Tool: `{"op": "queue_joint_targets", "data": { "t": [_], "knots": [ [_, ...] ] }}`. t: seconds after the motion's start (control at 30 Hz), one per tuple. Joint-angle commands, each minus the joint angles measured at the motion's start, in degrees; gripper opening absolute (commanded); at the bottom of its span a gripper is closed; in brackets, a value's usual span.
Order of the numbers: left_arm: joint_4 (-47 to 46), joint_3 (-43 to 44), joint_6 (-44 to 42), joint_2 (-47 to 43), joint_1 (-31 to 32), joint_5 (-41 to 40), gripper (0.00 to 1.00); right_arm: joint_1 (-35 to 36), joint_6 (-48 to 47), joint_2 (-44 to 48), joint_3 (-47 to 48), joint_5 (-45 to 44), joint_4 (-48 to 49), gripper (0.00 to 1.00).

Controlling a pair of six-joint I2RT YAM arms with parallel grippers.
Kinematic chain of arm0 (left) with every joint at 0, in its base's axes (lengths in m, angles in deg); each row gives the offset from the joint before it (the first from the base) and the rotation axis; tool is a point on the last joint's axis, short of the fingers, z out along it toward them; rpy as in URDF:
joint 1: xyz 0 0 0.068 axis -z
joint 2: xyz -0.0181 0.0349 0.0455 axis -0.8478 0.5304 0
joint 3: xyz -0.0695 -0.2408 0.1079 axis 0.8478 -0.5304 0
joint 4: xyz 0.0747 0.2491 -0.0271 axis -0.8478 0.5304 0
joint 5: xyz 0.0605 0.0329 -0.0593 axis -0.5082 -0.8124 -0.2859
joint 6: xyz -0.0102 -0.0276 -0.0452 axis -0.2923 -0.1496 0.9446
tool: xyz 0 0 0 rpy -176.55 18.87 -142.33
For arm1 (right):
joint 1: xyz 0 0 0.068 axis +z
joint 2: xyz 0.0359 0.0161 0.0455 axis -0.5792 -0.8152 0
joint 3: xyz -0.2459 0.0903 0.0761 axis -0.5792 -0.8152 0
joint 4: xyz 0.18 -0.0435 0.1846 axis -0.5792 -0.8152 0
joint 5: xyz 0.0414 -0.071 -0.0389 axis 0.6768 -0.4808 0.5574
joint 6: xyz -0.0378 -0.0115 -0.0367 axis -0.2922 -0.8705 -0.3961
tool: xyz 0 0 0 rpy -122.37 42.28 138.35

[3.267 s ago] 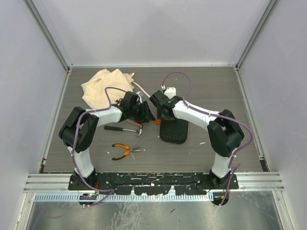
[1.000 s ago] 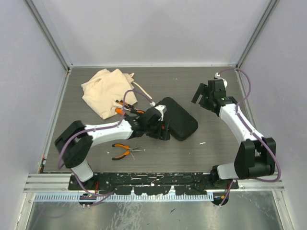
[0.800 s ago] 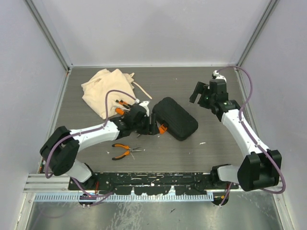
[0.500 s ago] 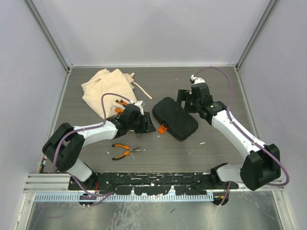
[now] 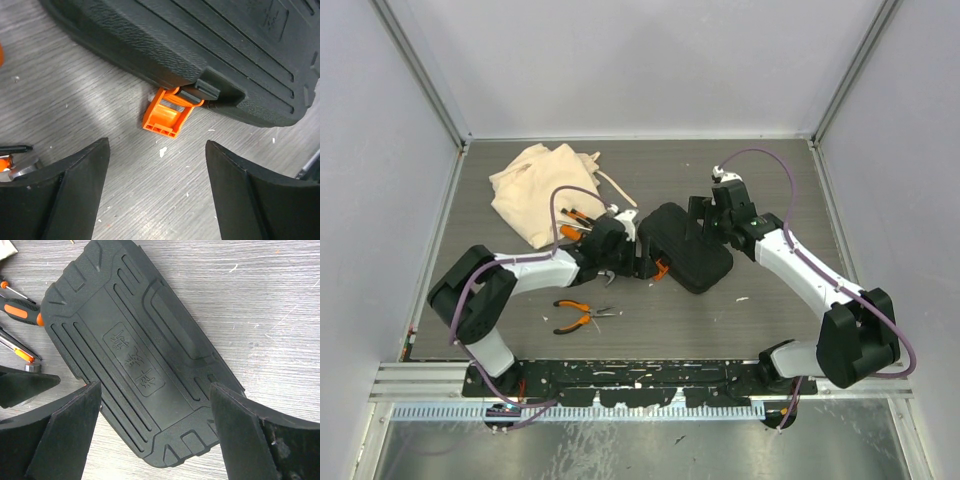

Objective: Sort the tools into containers
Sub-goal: Open the storage box at the center of the board.

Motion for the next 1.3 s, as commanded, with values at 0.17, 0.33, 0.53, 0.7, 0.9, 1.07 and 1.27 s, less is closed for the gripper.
{"op": "queue_joint_targets", "data": {
  "t": [0.17,0.33,0.53,0.7,0.9,1.07,1.27],
  "knots": [
    [-5.3,1.0,-13.0,1.5,6.5,-9.6,0.80,0.2,0.3,0.4,-0.3,0.7,2.4,0.92],
    [-7.8,1.0,-16.7,3.3,7.7,-8.8,0.75,0.2,0.4,0.5,-0.8,1.3,2.5,0.92],
    [-8.6,0.7,-18.4,6.1,9.0,-10.2,0.69,0.2,0.4,0.8,-1.3,1.1,2.5,0.92],
    [-10.6,0.7,-18.2,8.1,9.5,-11.1,0.64,0.1,0.7,1.3,-1.7,1.2,2.5,0.92],
    [-11.2,0.5,-17.9,9.3,10.7,-12.9,0.46,0.2,1.1,3.0,-1.7,-0.2,1.5,0.92],
    [-11.5,-0.6,-17.8,7.6,10.8,-13.5,0.36,0.2,1.5,5.0,-2.6,-1.3,1.3,0.92],
    [-9.4,-0.7,-18.7,1.3,10.9,-12.7,0.34,0.1,3.6,9.5,-5.4,-1.7,3.3,0.92]
  ]
}}
